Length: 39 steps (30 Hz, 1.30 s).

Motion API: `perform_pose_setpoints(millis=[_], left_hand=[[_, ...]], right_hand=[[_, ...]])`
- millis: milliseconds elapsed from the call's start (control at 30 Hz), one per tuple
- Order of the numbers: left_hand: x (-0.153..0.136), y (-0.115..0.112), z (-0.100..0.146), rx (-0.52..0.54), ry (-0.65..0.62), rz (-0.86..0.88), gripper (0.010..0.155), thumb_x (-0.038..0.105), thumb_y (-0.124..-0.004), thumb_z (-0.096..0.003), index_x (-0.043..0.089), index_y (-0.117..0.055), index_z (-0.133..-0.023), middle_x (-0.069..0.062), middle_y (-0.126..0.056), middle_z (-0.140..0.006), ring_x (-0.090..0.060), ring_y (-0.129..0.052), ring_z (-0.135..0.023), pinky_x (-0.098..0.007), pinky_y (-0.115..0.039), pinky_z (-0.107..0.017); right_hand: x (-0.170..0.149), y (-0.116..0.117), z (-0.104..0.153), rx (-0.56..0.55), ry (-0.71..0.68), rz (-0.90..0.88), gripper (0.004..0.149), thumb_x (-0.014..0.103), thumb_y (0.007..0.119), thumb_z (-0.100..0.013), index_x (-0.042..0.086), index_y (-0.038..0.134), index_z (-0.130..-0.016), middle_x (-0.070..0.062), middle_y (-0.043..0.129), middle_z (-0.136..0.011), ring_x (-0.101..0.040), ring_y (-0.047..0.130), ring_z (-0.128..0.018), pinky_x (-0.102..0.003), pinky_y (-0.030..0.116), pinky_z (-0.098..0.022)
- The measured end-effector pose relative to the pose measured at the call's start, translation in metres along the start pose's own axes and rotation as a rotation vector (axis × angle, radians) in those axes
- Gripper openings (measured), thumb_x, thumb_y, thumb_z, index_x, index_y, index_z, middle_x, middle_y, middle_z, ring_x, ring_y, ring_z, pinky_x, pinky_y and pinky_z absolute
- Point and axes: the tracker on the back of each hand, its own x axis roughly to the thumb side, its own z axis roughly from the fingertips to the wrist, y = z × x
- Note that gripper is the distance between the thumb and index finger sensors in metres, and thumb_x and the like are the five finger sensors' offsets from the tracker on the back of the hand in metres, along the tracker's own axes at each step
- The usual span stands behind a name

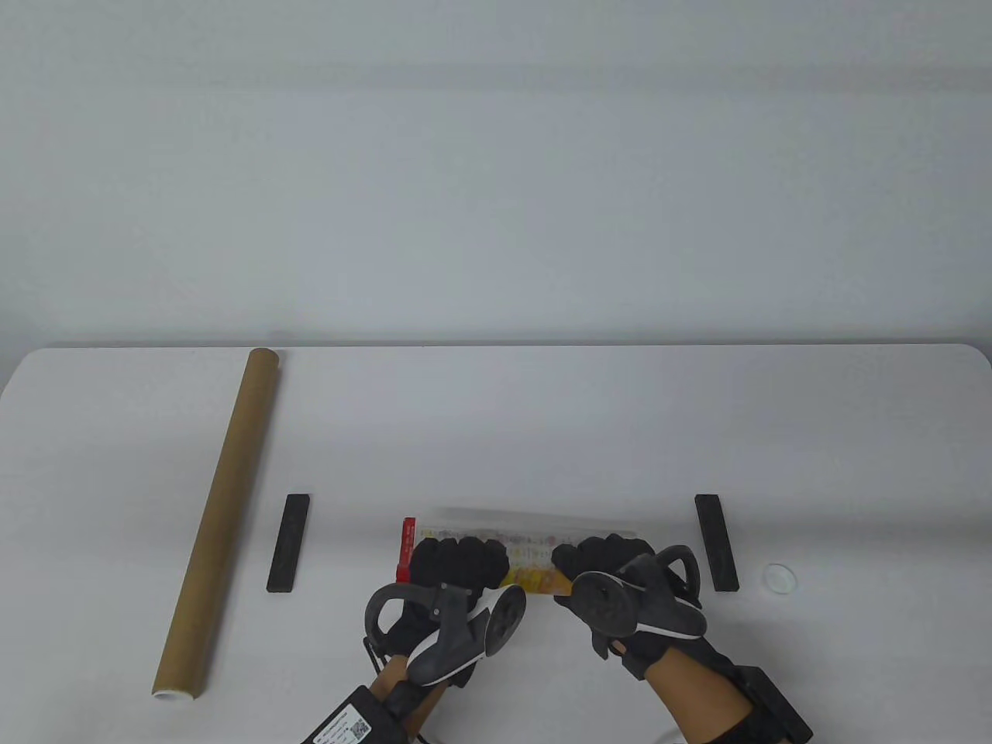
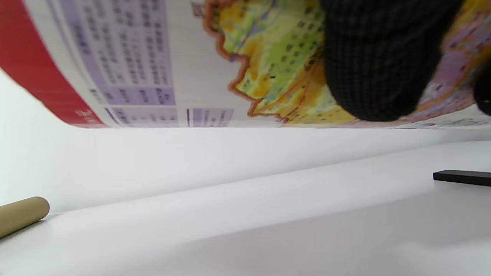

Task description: Roll up map and store in mailing tube

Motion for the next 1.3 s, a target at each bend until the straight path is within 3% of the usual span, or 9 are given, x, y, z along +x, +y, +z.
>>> perform_pose_setpoints(millis=[133, 400, 600, 1000, 1167, 1300], left_hand=[[0.000, -0.001, 0.000, -0.007, -0.005, 0.003, 0.049, 0.064, -0.093, -0.0292, 0.041, -0.088, -0.072, 0.010, -0.095, -0.060, -0.014, -0.102, -0.054, -0.037, -0.079, -0.062], [-0.007, -0.003, -0.005, -0.132, 0.022, 0.102, 0.048, 0.064, -0.093, -0.0302, 0.041, -0.088, -0.072, 0.010, -0.096, -0.059, -0.013, -0.103, -0.052, -0.037, -0.080, -0.061], [-0.010, -0.007, -0.008, -0.216, 0.016, 0.177, 0.046, 0.063, -0.093, -0.0306, 0.040, -0.089, -0.070, 0.009, -0.096, -0.058, -0.014, -0.103, -0.052, -0.037, -0.080, -0.060], [0.000, -0.001, -0.001, -0.027, 0.002, 0.015, 0.058, 0.063, -0.093, -0.0306, 0.041, -0.083, -0.083, 0.009, -0.094, -0.074, -0.016, -0.102, -0.066, -0.040, -0.077, -0.067], [0.001, 0.000, 0.000, 0.026, -0.011, -0.003, 0.050, 0.063, -0.095, -0.0288, 0.041, -0.087, -0.074, 0.010, -0.096, -0.062, -0.013, -0.102, -0.055, -0.037, -0.079, -0.062], [0.000, 0.000, -0.001, -0.002, -0.011, 0.009, 0.046, 0.062, -0.094, -0.0296, 0.042, -0.088, -0.070, 0.010, -0.096, -0.059, -0.013, -0.102, -0.052, -0.037, -0.080, -0.061]], right_hand=[[0.002, 0.000, 0.001, -0.022, -0.007, 0.042, 0.056, 0.042, 0.094, -0.045, 0.011, 0.086, -0.090, -0.007, 0.092, -0.067, -0.031, 0.098, -0.051, -0.057, 0.077, -0.051], [0.012, -0.004, 0.005, -0.095, -0.035, 0.181, 0.059, 0.042, 0.094, -0.044, 0.012, 0.083, -0.094, -0.009, 0.089, -0.074, -0.035, 0.095, -0.060, -0.060, 0.073, -0.056], [0.014, -0.005, 0.005, -0.087, -0.046, 0.206, 0.055, 0.043, 0.095, -0.043, 0.013, 0.087, -0.089, -0.006, 0.092, -0.068, -0.031, 0.098, -0.053, -0.057, 0.077, -0.052], [0.006, -0.003, 0.000, -0.018, 0.001, 0.084, 0.051, 0.041, 0.095, -0.044, 0.012, 0.089, -0.085, -0.007, 0.094, -0.063, -0.030, 0.099, -0.046, -0.057, 0.079, -0.048], [0.003, -0.002, 0.000, -0.018, -0.002, 0.040, 0.052, 0.041, 0.095, -0.044, 0.012, 0.089, -0.086, -0.006, 0.094, -0.063, -0.030, 0.099, -0.047, -0.057, 0.079, -0.048], [0.006, -0.002, 0.001, -0.050, -0.011, 0.096, 0.054, 0.042, 0.095, -0.043, 0.012, 0.088, -0.088, -0.006, 0.093, -0.066, -0.031, 0.099, -0.052, -0.057, 0.078, -0.051]])
